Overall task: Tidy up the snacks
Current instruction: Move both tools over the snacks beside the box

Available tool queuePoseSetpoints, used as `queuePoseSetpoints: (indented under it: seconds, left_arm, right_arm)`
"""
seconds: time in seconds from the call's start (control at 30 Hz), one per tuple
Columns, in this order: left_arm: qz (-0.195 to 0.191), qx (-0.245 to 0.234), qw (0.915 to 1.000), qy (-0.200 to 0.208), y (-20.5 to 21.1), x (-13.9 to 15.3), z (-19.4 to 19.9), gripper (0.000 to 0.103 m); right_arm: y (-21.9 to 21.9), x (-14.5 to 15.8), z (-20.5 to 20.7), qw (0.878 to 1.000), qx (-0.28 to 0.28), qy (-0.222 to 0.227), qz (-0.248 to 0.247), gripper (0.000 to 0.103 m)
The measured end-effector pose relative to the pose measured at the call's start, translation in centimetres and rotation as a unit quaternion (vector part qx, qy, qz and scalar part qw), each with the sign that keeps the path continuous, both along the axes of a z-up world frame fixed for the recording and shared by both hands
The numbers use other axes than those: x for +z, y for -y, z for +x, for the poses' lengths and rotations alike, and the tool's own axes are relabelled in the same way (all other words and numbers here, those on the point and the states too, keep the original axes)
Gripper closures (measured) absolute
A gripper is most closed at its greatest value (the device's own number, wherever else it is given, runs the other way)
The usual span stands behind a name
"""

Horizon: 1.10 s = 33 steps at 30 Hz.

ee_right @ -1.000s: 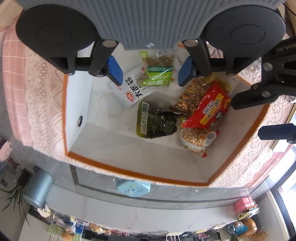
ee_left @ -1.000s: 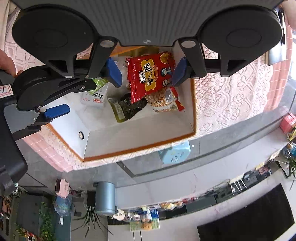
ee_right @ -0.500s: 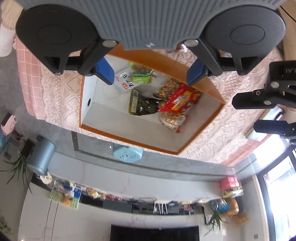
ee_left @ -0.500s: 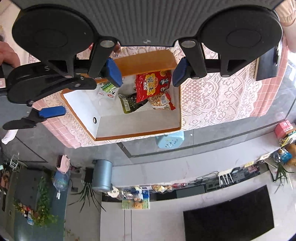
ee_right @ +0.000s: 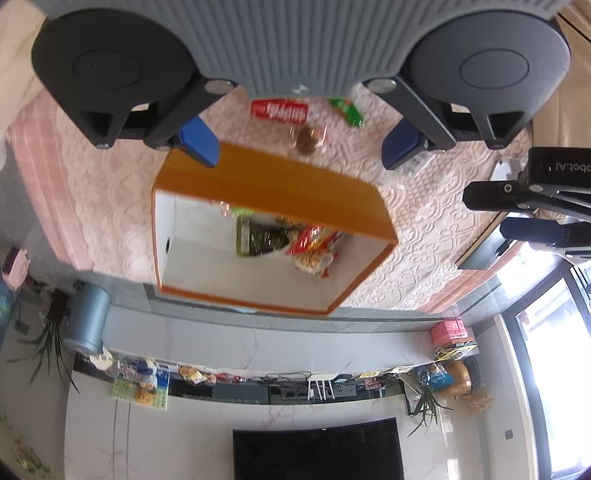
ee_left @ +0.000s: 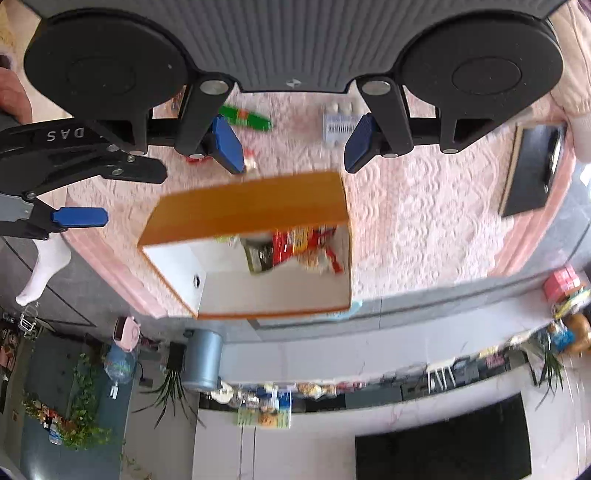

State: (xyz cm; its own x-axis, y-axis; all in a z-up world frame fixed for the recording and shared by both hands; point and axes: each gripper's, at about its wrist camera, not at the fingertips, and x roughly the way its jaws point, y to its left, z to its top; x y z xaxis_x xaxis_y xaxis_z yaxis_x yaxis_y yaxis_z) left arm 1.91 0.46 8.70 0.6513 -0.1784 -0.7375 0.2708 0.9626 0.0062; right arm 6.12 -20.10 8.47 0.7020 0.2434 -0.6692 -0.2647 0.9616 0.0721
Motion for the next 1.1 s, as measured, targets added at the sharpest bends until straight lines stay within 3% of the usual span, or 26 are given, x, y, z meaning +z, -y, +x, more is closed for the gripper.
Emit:
queuePoseSetpoints:
  seconds: [0.23,0.57,0.73,1.1]
  left_arm:
    - [0.005,0.043,0.9986,-0.031,-2.4,-3.2,0.1,0.029]
    - [0.017,0.024,0.999,-0.032,-2.2,-6.1,0.9,0.026]
    - [0.037,0.026,0.9981,-0.043,-2.2,-8.2,2.7,0.021]
    - [0.037,0.02,0.9957,-0.083,-2.6,-12.1,6.7,0.018]
  right_arm:
    - [0.4,-3.8,-1.8,0.999,-0.032,-0.016,-0.021,0.011]
    - [1.0,-7.1,-1.2,0.999,-0.037,-0.026,-0.019,0.013]
    - [0.9,-8.4,0.4,0.998,-0.038,-0.039,-0.009,0.014]
    - [-0.3,-11.0,4.4,0.998,-0.035,-0.059,0.011,0.019]
